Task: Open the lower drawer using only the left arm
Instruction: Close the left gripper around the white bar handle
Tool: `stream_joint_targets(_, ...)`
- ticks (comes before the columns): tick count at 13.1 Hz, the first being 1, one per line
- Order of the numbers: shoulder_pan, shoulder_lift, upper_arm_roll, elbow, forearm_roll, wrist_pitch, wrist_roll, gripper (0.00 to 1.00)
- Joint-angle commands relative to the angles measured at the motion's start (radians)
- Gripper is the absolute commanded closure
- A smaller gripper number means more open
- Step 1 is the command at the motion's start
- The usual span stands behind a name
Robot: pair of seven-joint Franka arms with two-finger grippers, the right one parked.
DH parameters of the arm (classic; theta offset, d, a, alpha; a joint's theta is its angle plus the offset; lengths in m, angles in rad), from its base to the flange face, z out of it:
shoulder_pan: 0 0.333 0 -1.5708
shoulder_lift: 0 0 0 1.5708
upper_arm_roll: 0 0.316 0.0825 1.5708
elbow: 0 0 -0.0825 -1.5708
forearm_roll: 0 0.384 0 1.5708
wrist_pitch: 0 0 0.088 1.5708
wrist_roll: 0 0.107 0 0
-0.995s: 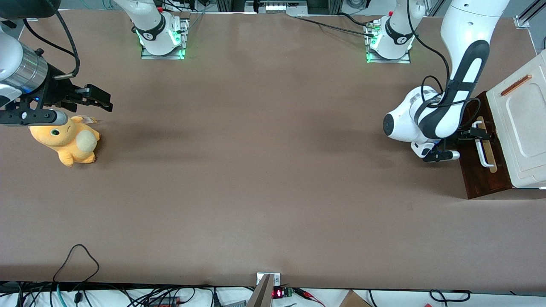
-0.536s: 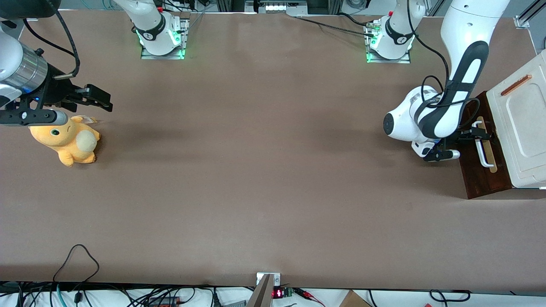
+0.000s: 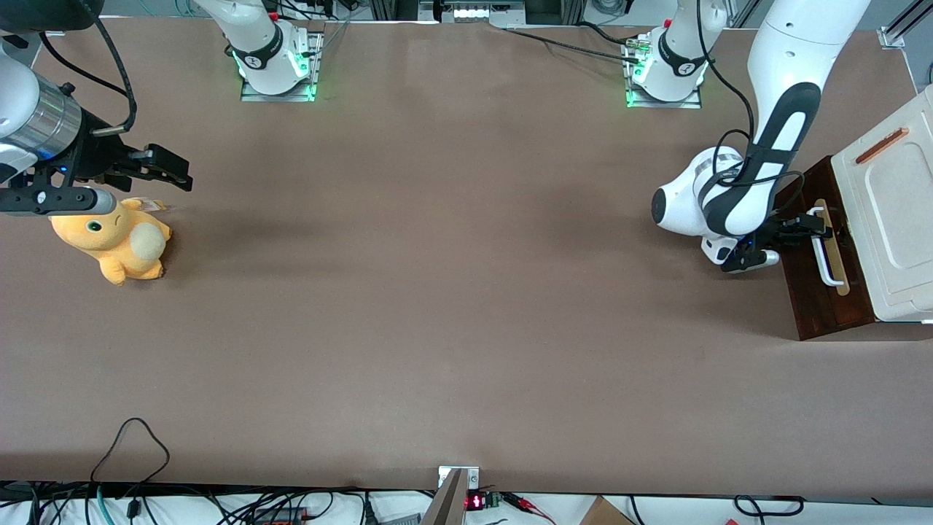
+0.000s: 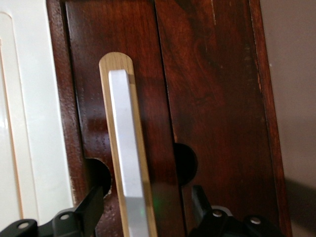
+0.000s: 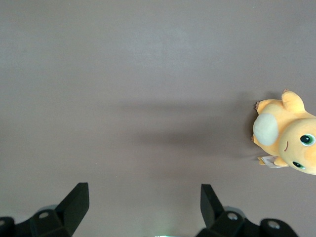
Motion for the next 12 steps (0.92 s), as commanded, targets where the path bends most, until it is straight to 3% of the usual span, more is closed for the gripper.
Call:
stream_joint_targets(1, 0.000, -0.003, 0.001, -0.016, 0.032, -0.014, -0.032, 0.25)
stream_joint_targets(8, 0.000, -0.005, 0.001, -0.021, 0.058, -0.031, -0.047, 0.39)
stream_joint_targets(12, 0.000, -0.005, 0.001, -0.021, 0.058, -0.031, -0.049, 0.56)
